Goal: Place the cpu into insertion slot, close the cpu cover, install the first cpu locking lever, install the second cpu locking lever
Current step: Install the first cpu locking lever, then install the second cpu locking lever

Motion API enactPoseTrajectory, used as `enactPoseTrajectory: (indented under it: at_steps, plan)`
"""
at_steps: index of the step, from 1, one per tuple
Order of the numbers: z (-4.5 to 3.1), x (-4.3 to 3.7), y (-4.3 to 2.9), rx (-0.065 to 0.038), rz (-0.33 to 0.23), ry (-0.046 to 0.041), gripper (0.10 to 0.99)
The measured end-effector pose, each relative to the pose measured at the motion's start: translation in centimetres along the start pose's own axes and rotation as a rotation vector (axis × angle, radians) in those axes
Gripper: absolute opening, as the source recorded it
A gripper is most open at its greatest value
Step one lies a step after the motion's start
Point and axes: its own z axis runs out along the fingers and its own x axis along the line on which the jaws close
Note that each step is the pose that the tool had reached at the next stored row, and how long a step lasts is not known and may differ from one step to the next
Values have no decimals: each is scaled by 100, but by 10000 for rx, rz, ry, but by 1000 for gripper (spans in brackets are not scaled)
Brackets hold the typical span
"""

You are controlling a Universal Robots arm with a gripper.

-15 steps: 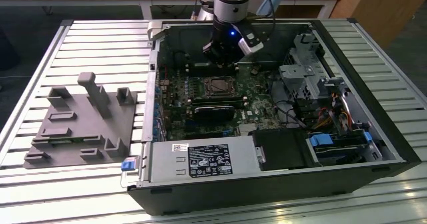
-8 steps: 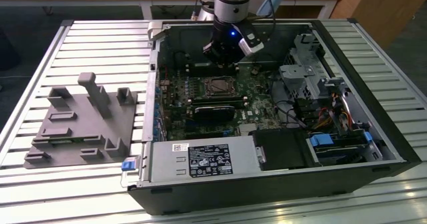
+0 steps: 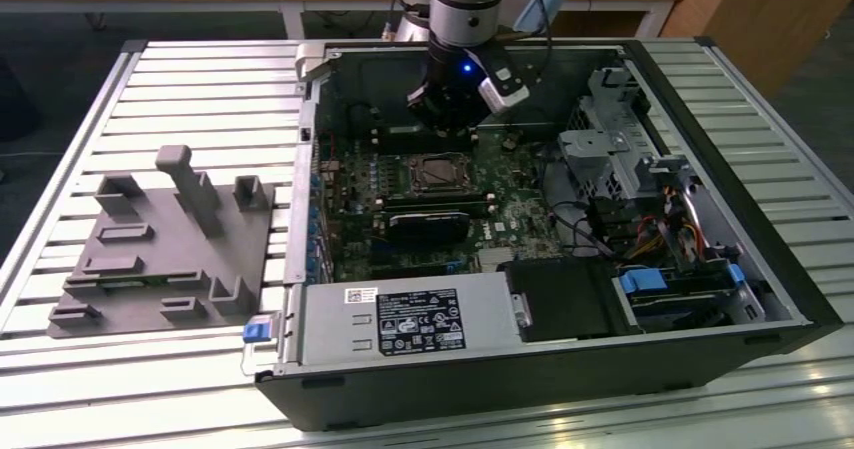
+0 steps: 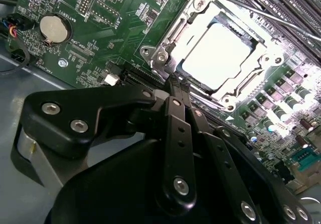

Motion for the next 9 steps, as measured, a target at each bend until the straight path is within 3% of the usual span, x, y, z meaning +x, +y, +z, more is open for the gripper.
enactPoseTrajectory:
  at_steps: [9]
  plan:
    - [0, -8, -24, 0, 0, 0, 106]
